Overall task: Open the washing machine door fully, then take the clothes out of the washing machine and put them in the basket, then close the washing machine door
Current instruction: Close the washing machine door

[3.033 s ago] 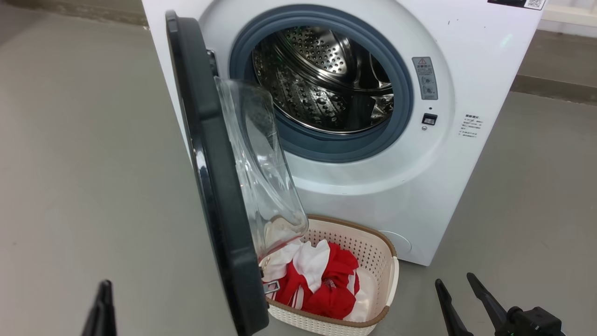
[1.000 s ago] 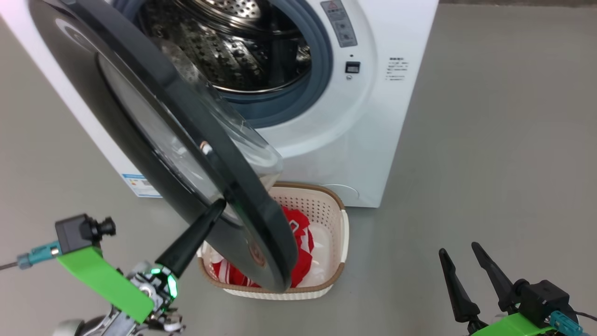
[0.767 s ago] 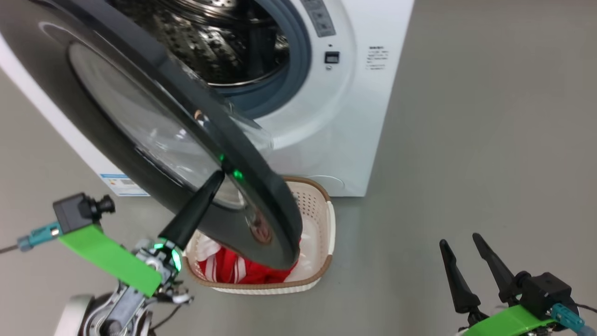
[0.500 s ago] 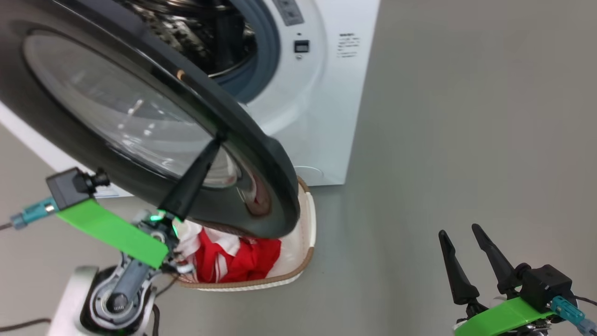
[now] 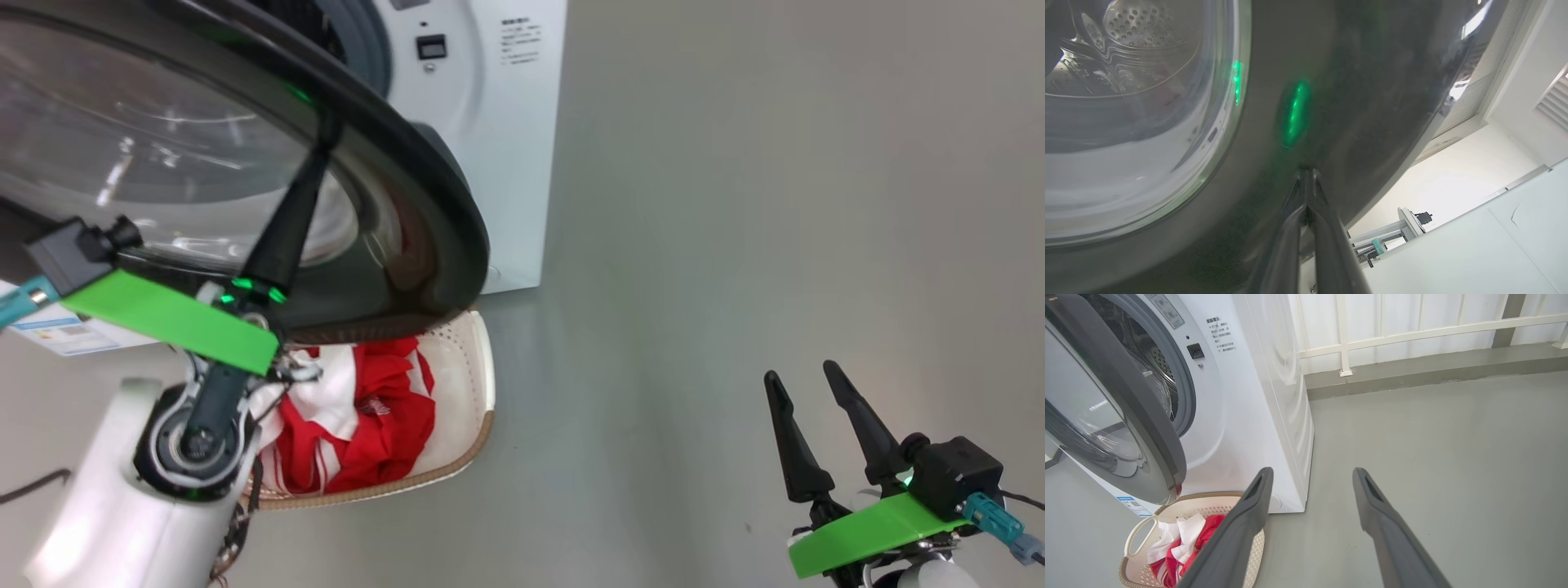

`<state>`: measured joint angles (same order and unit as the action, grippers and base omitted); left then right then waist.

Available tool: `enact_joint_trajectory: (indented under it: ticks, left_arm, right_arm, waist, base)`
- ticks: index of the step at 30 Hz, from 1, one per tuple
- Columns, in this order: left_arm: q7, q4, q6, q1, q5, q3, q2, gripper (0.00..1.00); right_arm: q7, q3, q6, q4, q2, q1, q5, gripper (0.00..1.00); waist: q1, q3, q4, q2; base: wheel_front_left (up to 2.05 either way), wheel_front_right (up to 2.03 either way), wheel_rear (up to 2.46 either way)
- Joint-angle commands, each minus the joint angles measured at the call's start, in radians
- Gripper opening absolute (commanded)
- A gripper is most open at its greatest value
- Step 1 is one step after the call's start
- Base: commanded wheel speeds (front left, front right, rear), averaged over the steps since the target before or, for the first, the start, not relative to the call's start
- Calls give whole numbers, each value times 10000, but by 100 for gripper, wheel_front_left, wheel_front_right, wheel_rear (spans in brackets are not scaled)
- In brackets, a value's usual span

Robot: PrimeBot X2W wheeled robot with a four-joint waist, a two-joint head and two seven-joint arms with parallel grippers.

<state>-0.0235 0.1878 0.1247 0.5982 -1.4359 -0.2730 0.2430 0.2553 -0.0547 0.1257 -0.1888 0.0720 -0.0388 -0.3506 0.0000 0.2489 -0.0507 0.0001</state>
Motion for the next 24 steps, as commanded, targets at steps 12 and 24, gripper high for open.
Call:
enact_joint_trajectory:
  ticks: [12,24]
  left_arm:
    - [1535,495,59,1118,-341,-350,1024,0]
    - [2414,278,59,17,-520,-1176,1338,0]
  right_arm:
    - [65,-56,50,269,-106,-301,-58,100]
    - [65,26,50,214,-1,-85,20,100]
  waist:
    - [0,303,-472,-1]
    - [0,-192,-23,-1]
  base:
    - [0,0,0]
    - [0,0,0]
